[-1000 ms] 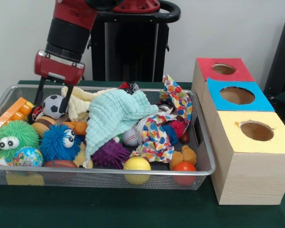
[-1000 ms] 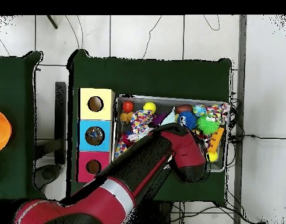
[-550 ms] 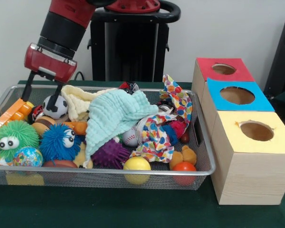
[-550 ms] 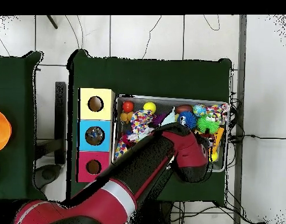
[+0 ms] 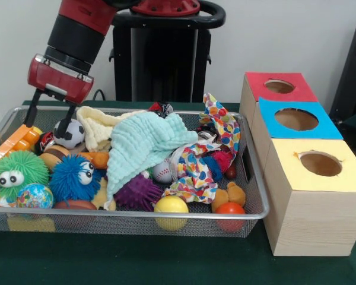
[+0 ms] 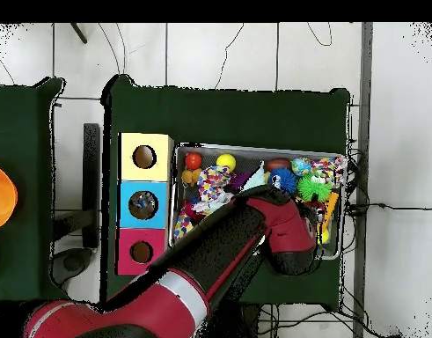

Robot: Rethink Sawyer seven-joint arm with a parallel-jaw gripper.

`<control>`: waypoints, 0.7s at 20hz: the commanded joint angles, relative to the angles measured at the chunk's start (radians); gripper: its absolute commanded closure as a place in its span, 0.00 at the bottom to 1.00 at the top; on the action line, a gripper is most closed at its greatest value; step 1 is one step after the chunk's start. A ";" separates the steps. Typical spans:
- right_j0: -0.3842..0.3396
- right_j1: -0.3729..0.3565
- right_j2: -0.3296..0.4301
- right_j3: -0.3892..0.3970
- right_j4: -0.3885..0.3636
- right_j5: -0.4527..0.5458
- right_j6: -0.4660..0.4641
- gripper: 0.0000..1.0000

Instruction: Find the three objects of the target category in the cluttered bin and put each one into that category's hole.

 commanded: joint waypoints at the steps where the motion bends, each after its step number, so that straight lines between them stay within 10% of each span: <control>1: -0.020 0.073 0.174 -0.110 -0.008 -0.034 -0.120 0.00; 10: 0.005 0.142 0.127 -0.159 -0.018 -0.008 -0.050 0.00; 14: -0.044 0.061 0.198 -0.117 0.034 0.004 -0.209 0.00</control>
